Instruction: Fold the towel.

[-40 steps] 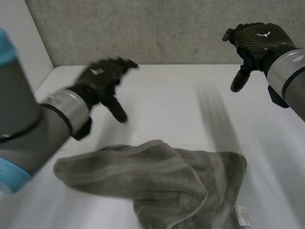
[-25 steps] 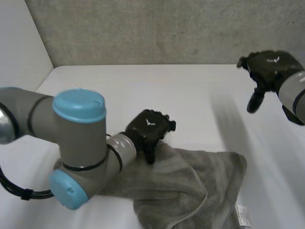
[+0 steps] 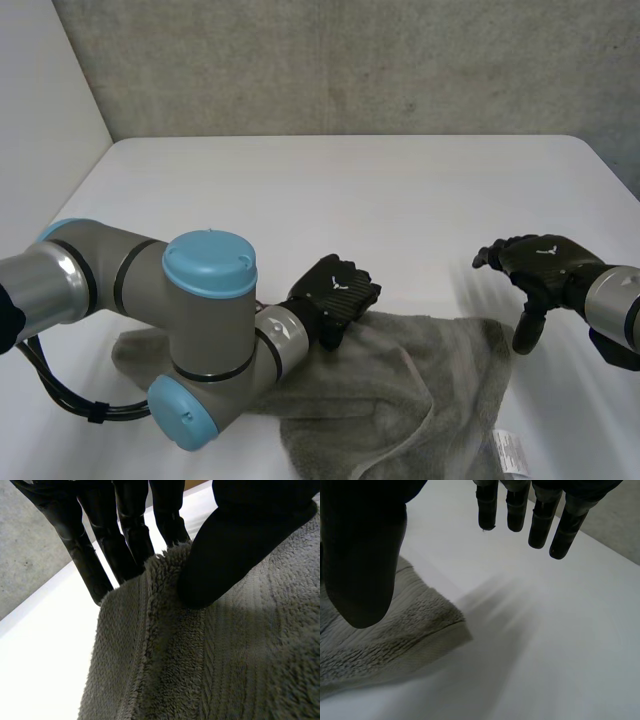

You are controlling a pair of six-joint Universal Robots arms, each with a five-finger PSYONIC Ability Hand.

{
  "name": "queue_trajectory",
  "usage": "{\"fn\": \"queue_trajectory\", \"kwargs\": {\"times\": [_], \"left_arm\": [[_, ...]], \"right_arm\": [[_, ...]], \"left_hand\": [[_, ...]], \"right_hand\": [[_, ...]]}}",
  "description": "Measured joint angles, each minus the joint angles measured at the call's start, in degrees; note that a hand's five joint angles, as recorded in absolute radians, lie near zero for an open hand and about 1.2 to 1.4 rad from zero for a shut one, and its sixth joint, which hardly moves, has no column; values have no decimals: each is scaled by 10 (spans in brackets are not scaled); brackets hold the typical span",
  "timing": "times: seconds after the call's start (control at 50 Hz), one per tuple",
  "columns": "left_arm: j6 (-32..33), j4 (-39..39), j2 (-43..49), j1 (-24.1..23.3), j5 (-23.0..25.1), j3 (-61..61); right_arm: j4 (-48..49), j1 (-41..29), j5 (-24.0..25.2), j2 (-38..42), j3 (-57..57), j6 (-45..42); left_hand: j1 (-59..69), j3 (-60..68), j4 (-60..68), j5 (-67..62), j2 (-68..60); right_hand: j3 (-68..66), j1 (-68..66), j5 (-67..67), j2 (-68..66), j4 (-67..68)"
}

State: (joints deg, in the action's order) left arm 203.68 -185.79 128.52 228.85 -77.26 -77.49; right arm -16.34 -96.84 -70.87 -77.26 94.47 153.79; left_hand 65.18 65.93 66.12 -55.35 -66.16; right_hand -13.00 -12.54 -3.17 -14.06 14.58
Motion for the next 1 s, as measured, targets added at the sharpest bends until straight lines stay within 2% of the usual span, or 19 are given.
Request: {"fn": "queue_trajectory", "kwargs": {"times": [0.06, 0.18, 0.26, 0.36, 0.42, 0.48, 0.62, 0.8, 0.88, 0.94, 0.96, 0.98, 1.0], "left_arm": [[0, -1, -1, 1, -1, 2], [-1, -5, -16, 13, -11, 12], [-1, -19, -50, 47, -52, 6], [-1, -32, -101, 85, -105, -26], [-1, -43, -139, 105, -127, -61], [-1, -54, -166, 121, -133, -90], [-1, -74, -208, 160, -131, -141], [-1, -79, -211, 194, -129, -156], [-2, -80, -206, 208, -129, -155], [-2, -81, -205, 215, -129, -155], [-2, -81, -204, 218, -128, -156], [-2, -81, -204, 219, -128, -156], [-3, -81, -204, 221, -128, -157]], "right_arm": [[-3, -1, 12, 0, 6, -21], [-5, -3, 27, 0, 21, -70], [-6, -4, 39, -1, 35, -104], [-13, -6, 55, -3, 51, -136], [-31, -8, 68, -4, 61, -158], [-54, -10, 81, -4, 66, -175], [-89, -12, 116, -4, 77, -201], [-80, -15, 144, 4, 113, -252], [-72, -14, 145, 14, 134, -288], [-66, -14, 143, 23, 144, -304], [-63, -14, 142, 27, 147, -309], [-61, -14, 141, 29, 148, -311], [-56, -13, 140, 34, 148, -313]], "left_hand": [[17, 24, 24, -22, -23], [25, 34, 34, -30, -34], [25, 36, 35, -31, -35], [25, 36, 35, -32, -35], [27, 37, 36, -32, -35], [28, 37, 36, -32, -35], [28, 37, 36, -32, -35], [28, 37, 36, -32, -35], [28, 37, 36, -32, -35], [28, 37, 36, -32, -35], [28, 37, 36, -32, -35], [28, 37, 36, -32, -35], [28, 37, 36, -32, -35]], "right_hand": [[-11, -19, -14, -5, 5], [-132, -135, -136, -116, 116], [-182, -186, -181, -169, 164], [-174, -175, -167, -164, 158], [-103, -105, -88, -92, 87], [-60, -69, -40, -58, 42], [-58, -62, -33, -58, 37], [-59, -63, -37, -58, 38], [-87, -100, -99, -75, 75], [-182, -185, -188, -172, 168], [-274, -288, -281, -267, 259], [-316, -330, -323, -321, 302], [-471, -478, -480, -472, 457]]}}
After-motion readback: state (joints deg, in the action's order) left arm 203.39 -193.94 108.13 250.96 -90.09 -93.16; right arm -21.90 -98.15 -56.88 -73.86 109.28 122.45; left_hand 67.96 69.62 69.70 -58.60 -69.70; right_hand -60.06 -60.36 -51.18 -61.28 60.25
